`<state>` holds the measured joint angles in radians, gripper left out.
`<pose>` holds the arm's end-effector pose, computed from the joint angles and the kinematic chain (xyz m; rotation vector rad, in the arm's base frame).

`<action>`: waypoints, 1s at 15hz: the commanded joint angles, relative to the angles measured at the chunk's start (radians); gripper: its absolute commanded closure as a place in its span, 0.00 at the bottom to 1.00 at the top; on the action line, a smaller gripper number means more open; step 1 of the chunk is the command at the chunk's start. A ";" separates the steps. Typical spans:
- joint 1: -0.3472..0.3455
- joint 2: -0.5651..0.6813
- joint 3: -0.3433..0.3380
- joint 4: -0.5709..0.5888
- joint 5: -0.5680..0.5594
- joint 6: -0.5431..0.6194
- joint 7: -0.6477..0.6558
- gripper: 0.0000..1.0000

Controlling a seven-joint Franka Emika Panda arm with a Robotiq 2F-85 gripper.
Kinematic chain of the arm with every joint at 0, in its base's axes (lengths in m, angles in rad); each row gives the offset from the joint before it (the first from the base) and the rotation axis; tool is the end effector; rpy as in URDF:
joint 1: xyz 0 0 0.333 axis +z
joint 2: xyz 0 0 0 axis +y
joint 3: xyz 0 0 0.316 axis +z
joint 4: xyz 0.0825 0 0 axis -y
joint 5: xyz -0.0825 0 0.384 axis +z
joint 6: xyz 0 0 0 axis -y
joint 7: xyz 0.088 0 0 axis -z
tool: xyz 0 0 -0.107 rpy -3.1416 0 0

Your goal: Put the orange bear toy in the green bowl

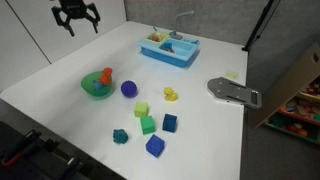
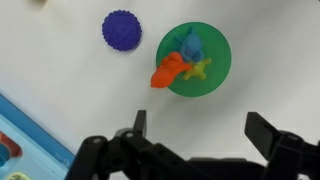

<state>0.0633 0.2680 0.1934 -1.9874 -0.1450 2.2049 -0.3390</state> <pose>0.5783 0.1428 0.3285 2.9033 1.0248 -0.0711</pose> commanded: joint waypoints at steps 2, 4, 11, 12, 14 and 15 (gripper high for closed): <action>0.010 -0.142 -0.048 -0.024 0.035 -0.098 0.145 0.00; 0.007 -0.188 -0.062 -0.015 0.057 -0.140 0.194 0.00; 0.002 -0.304 -0.098 0.016 0.218 -0.281 0.300 0.00; 0.002 -0.312 -0.102 0.018 0.231 -0.290 0.311 0.00; 0.004 -0.325 -0.108 0.010 0.283 -0.291 0.259 0.00; 0.006 -0.310 -0.104 0.008 0.238 -0.268 0.282 0.00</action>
<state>0.0626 -0.0423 0.0960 -1.9820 0.0946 1.9387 -0.0584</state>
